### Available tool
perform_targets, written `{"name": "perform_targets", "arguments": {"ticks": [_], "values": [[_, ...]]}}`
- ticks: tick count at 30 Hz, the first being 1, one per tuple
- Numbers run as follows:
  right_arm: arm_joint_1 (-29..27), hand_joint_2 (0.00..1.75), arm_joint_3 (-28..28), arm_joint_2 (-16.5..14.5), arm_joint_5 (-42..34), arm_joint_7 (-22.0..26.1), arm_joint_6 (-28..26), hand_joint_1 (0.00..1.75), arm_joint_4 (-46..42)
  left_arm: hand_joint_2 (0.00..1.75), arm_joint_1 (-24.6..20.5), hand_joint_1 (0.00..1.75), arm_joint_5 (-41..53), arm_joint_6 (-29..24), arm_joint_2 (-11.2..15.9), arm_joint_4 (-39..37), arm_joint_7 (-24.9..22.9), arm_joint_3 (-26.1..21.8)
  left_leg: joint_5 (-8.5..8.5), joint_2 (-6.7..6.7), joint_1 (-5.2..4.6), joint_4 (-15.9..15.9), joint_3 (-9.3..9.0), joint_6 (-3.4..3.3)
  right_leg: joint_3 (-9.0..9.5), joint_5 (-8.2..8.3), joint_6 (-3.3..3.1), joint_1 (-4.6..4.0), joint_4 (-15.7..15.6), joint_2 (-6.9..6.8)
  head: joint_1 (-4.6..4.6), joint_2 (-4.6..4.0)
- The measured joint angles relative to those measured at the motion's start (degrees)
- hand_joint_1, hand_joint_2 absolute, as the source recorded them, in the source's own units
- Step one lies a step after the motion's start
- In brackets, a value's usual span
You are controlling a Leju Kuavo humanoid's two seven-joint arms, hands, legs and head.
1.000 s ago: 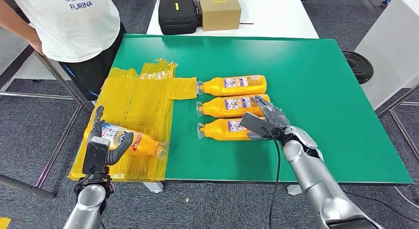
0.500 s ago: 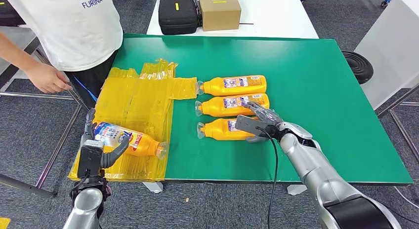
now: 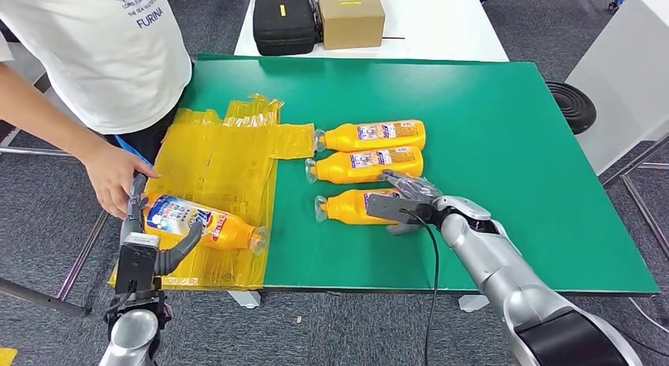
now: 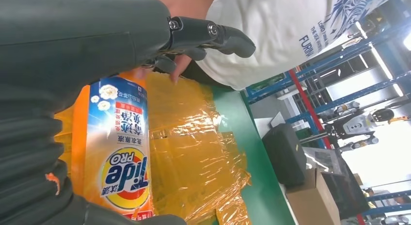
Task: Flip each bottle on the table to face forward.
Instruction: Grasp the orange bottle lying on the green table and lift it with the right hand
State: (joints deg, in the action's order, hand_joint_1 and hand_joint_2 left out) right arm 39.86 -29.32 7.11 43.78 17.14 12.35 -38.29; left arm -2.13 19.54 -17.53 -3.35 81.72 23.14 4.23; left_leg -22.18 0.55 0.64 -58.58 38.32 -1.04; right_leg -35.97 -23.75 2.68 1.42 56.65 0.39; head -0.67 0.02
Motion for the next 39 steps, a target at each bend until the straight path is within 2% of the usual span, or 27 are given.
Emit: {"name": "perform_targets", "arguments": {"ticks": [10, 18, 39], "values": [[-1.05, 1.75, -1.86, 0.87, -0.72, -0.15, -0.24, 0.0, -2.05, 1.75, 0.86, 0.0, 0.0, 0.03, 0.03, 0.99, 0.01, -0.08, 0.0, 0.0, 0.0, 0.0, 0.0, 0.0, -0.01, -0.01, 0.0, 0.0, 0.0, 0.0, -0.01, 0.0], [-2.63, 1.75, -2.92, 2.8, -3.61, -2.55, -0.08, 0.0, -4.6, 1.75, 1.03, 0.0, -0.22, 0.6, 0.05, 1.05, -0.09, -0.08, -0.01, 0.01, 0.0, 0.0, 0.0, 0.0, 0.0, -0.01, 0.0, 0.0, -0.01, -0.01, -0.01, 0.0], [-1.81, 1.75, -2.55, 6.33, -6.28, -3.96, 3.77, 0.0, -0.53, 1.75, 0.72, 0.0, -1.11, 2.8, 0.07, -0.13, -1.31, -0.08, -0.01, -0.02, 0.0, 0.0, -0.2, 0.0, 0.15, 0.0, 0.0, 0.0, -0.03, 0.01, -0.01, 0.0]]}}
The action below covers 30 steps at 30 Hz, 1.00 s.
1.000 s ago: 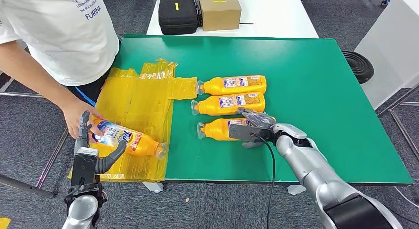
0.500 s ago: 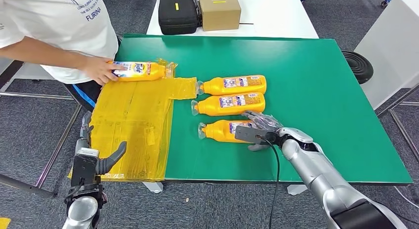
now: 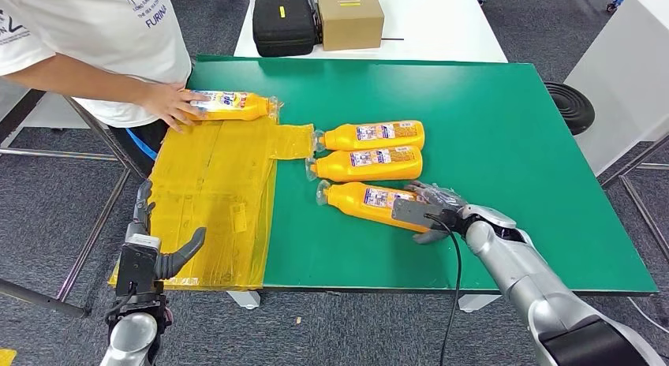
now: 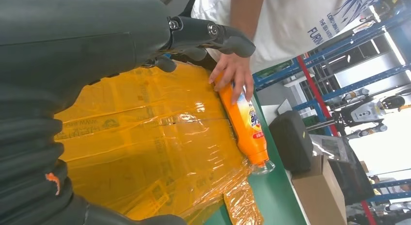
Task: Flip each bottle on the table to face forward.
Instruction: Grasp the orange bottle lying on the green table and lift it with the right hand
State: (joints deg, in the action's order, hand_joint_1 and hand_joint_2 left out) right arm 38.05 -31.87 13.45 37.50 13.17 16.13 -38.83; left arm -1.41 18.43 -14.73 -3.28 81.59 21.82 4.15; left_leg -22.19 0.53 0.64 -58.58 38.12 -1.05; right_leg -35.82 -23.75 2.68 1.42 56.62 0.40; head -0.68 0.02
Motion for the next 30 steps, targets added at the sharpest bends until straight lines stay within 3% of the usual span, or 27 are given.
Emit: {"name": "perform_targets", "arguments": {"ticks": [3, 4, 7, 8, 13, 16, 18, 30], "values": [[0.09, 1.75, 0.01, 0.12, -0.01, 0.1, 0.05, 0.02, 0.5, 1.75, 0.0, 0.0, 0.0, 0.0, 0.0, 0.0, -0.01, 0.0, 0.0, -0.02, 0.01, 0.0, -0.04, 0.0, 0.0, 0.01, 0.0, -0.03, 0.0, 0.01, 0.01, 0.0], [0.16, 1.75, 0.01, 0.14, -0.01, 0.18, 0.12, 0.12, 0.66, 1.75, 0.0, 0.0, -0.01, 0.0, 0.0, 0.0, -0.02, 0.0, 0.0, -0.02, 0.02, 0.0, -0.04, 0.0, 0.01, 0.01, 0.0, -0.04, 0.0, 0.01, 0.01, 0.0], [0.4, 1.75, 0.0, 0.24, -0.08, 0.84, 0.73, 1.04, 1.12, 1.75, 0.03, 0.0, -0.22, 0.07, 0.0, 0.0, -0.03, 0.0, 0.0, -0.02, 0.04, 0.0, -0.04, 0.01, 0.0, 0.0, -0.01, -0.05, 0.0, 0.01, 0.01, 0.0], [0.48, 1.75, 0.0, 0.33, -0.17, 1.14, 1.08, 1.26, 1.23, 1.75, 0.05, 0.0, -0.33, 0.13, 0.0, 0.0, -0.03, 0.0, 0.0, -0.03, 0.04, 0.0, -0.04, 0.01, 0.0, 0.0, -0.01, -0.05, 0.0, 0.02, 0.0, 0.0], [0.68, 1.75, -0.04, 0.77, -0.58, 2.02, 2.18, 1.3, 1.63, 1.75, 0.12, 0.0, -0.57, 0.32, 0.04, 0.0, -0.01, 0.0, 0.0, -0.03, 0.03, 0.0, -0.03, 0.01, 0.01, 0.0, -0.01, -0.05, 0.0, 0.02, 0.01, 0.0], [0.69, 1.75, -0.05, 0.8, -0.6, 2.12, 2.26, 1.62, 1.8, 1.75, 0.14, 0.0, -0.6, 0.33, 0.09, 0.0, -0.01, 0.0, 0.0, -0.03, 0.03, 0.0, -0.03, 0.01, 0.02, 0.0, -0.01, -0.05, 0.0, 0.02, 0.01, 0.0], [0.7, 1.75, -0.08, 0.8, -0.6, 2.18, 2.34, 1.74, 1.92, 1.75, 0.14, 0.0, -0.61, 0.33, 0.12, 0.0, -0.01, 0.0, 0.0, -0.03, 0.03, 0.0, -0.03, 0.01, 0.02, 0.0, -0.01, -0.05, 0.0, 0.02, 0.01, 0.0], [0.04, 1.75, -0.17, 0.31, -1.63, 3.09, 0.04, 1.75, 1.93, 1.75, 0.04, 0.0, -1.09, 0.32, 0.43, -0.1, -0.01, 0.0, -0.01, -0.03, 0.03, 0.0, -0.04, 0.01, 0.02, 0.0, -0.01, -0.05, 0.01, 0.02, 0.01, 0.0]]}}
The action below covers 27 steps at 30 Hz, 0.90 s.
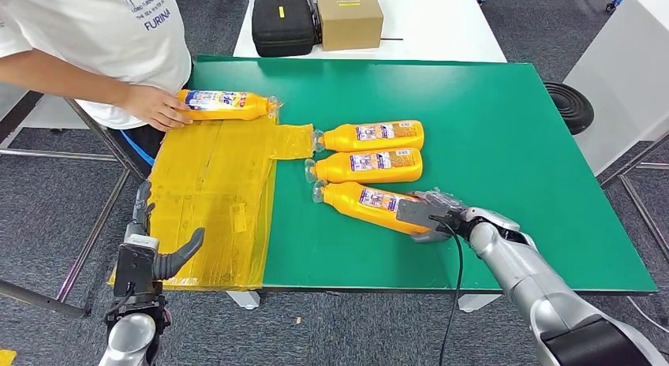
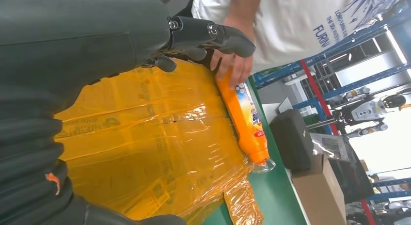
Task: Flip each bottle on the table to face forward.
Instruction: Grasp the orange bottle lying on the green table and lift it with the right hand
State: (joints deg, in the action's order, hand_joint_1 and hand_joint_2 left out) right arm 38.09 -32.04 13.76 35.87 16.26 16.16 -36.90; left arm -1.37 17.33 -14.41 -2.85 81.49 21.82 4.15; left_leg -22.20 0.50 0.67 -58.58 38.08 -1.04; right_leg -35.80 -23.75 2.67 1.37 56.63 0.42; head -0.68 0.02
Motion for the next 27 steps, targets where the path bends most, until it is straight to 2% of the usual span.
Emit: {"name": "perform_targets", "arguments": {"ticks": [3, 6, 11, 15, 22, 27], "values": [[-1.44, 1.75, 0.43, -0.42, -1.42, 2.15, -1.92, 1.75, -1.37, 1.75, -0.02, 0.0, -0.8, -0.05, 0.08, -0.26, 0.35, 0.0, 0.01, 0.01, 0.01, 0.0, 0.01, 0.0, 0.0, 0.0, 0.0, 0.0, 0.0, -0.01, 0.01, 0.0], [-5.15, 1.75, 1.92, -1.23, -4.1, 6.14, -4.91, 1.75, -5.07, 1.75, 0.2, 0.0, -2.82, -0.08, 0.09, -0.31, 1.6, 0.0, 0.01, 0.05, 0.02, 0.0, 0.07, 0.0, 0.0, -0.01, 0.0, -0.02, 0.01, -0.05, 0.02, 0.0], [-13.71, 1.75, 7.33, -5.1, -8.93, 13.49, -8.94, 1.75, -14.79, 1.75, 0.64, 0.0, -7.64, 1.08, 0.04, -0.31, 3.9, -0.02, -0.05, 0.07, 0.07, 0.01, 0.17, 0.06, -0.09, -0.07, -0.02, -0.05, 0.02, -0.05, 0.01, 0.0], [-17.83, 1.75, 10.55, -8.26, -8.83, 14.01, -9.54, 1.75, -20.0, 1.75, 0.77, 0.0, -8.38, 1.37, -0.04, -0.3, 4.11, -0.02, -0.08, 0.08, 0.08, 0.01, 0.23, 0.1, -0.16, -0.12, 0.01, -0.04, 0.02, -0.05, 0.0, 0.0], [-19.53, 1.75, 13.05, -9.83, -8.51, 14.08, -9.54, 1.75, -23.11, 1.75, 0.94, 0.0, -8.76, 1.45, -0.05, -0.29, 4.19, -0.02, -0.05, 0.08, 0.02, 0.01, 0.23, 0.07, -0.14, -0.11, 0.05, 0.0, 0.01, -0.04, 0.01, 0.0], [-21.12, 1.75, 15.27, -12.25, -8.79, 14.95, -10.11, 1.75, -24.85, 1.75, 1.31, 0.0, -13.4, 5.36, -0.14, 0.04, 3.43, -0.04, -0.05, 0.07, 0.04, 0.01, 0.23, 0.07, -0.16, -0.11, 0.05, -0.02, 0.01, -0.05, -0.01, 0.0]]}}
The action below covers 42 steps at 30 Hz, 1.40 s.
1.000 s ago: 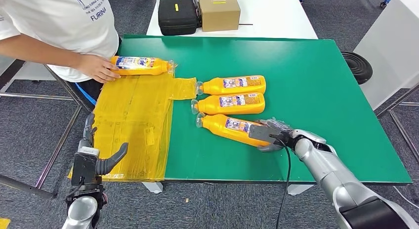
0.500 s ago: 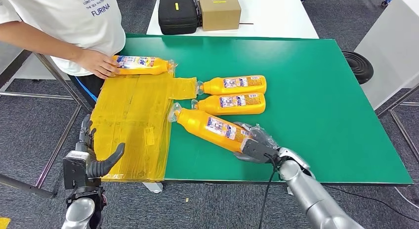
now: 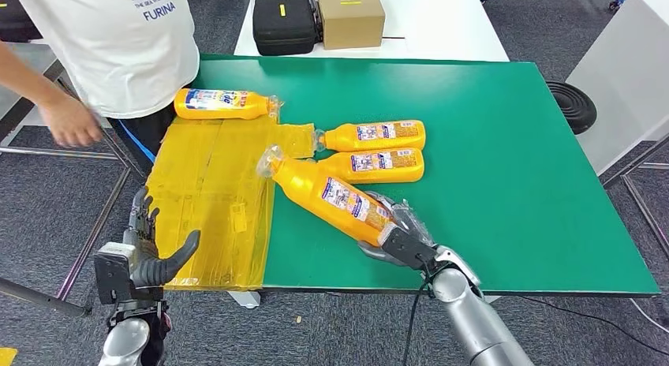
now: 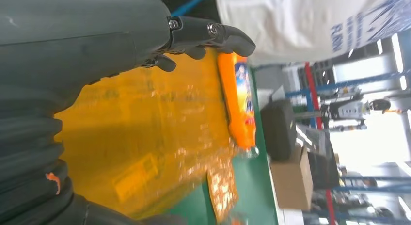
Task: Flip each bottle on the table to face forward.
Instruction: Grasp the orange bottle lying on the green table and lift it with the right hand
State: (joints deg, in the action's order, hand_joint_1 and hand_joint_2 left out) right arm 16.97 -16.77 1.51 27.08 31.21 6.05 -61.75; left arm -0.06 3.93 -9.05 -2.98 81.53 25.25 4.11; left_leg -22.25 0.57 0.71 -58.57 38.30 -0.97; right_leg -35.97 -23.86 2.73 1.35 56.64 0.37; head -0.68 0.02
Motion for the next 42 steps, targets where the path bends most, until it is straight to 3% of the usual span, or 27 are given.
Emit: {"name": "perform_targets", "arguments": {"ticks": [11, 21, 27, 42], "values": [[-3.02, 1.75, 3.4, -6.82, 0.82, 2.89, -2.27, 1.75, -1.87, 1.75, -1.35, 0.0, -10.97, 20.99, -0.42, -1.47, -2.61, 1.4, -0.01, 0.0, 0.02, 0.0, 0.01, 0.02, -0.02, -0.03, -0.01, 0.0, 0.0, 0.01, 0.02, 0.0], [2.52, 1.75, -0.04, -12.07, 1.19, 6.01, -1.94, 1.75, 7.08, 1.75, -6.1, 0.0, -11.49, 31.35, -0.22, -5.48, -3.13, 8.64, 0.04, -0.03, 0.02, 0.0, -0.01, 0.0, -0.02, 0.06, -0.08, -0.01, 0.01, 0.01, 0.02, 0.0], [3.91, 1.75, -2.25, -13.55, 1.3, 6.58, -1.91, 1.75, 11.32, 1.75, -8.14, 0.0, -11.7, 33.3, -0.12, -8.04, -2.56, 11.43, 0.03, -0.02, 0.02, 0.0, 0.01, 0.01, -0.03, 0.05, -0.08, 0.0, 0.01, 0.01, 0.02, 0.0], [5.43, 1.75, -4.39, -14.21, 2.02, 6.9, -0.9, 1.75, 15.35, 1.75, -10.31, 0.0, -11.71, 34.95, 0.19, -10.65, -2.52, 12.61, 0.03, -0.04, 0.02, 0.0, 0.0, 0.01, -0.04, 0.05, -0.09, -0.01, 0.01, 0.02, 0.02, 0.0]]}}
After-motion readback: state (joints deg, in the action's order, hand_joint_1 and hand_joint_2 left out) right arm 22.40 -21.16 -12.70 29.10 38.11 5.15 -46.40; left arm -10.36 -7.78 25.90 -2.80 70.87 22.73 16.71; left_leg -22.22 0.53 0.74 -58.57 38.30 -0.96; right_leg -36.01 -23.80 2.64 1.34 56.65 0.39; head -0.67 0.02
